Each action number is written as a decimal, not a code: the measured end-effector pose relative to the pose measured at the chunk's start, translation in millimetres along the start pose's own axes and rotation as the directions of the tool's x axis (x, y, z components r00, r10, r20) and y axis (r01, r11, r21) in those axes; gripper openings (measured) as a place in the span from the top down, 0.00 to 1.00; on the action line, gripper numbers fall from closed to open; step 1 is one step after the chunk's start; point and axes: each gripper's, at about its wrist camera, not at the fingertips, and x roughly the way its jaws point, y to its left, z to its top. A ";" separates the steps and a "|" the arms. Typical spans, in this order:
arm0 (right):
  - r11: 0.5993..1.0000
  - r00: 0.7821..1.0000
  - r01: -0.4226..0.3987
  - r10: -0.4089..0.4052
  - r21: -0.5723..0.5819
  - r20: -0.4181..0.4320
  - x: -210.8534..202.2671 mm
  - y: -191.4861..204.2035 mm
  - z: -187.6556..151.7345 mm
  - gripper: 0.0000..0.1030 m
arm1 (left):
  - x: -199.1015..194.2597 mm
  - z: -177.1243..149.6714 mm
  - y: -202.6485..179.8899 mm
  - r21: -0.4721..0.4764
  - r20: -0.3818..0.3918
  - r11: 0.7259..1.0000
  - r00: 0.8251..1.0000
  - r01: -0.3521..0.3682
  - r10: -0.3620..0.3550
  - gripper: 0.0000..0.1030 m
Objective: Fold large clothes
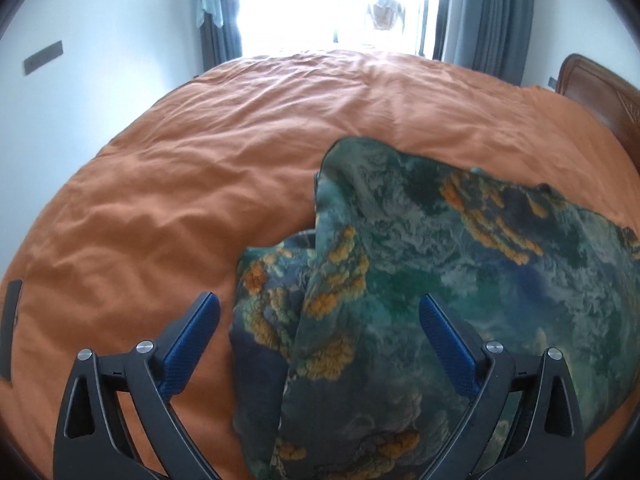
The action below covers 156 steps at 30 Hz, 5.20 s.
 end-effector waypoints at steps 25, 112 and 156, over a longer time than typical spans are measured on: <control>0.992 0.995 -0.018 0.005 0.124 0.100 -34.2 25.2 -81.8 0.29 | 49.8 62.9 -204.5 0.176 -0.126 0.968 0.979 0.180 -0.159 0.04; 0.842 0.989 -0.135 0.079 0.523 0.127 -26.3 -56.7 -82.0 0.71 | -118.6 -92.5 -250.3 0.419 -0.248 0.749 0.858 0.513 -0.450 0.04; 0.949 0.957 -0.287 0.279 -0.129 -0.081 22.7 198.8 43.3 0.58 | -62.2 55.4 -45.8 0.090 -0.259 0.902 0.885 0.422 -0.388 0.69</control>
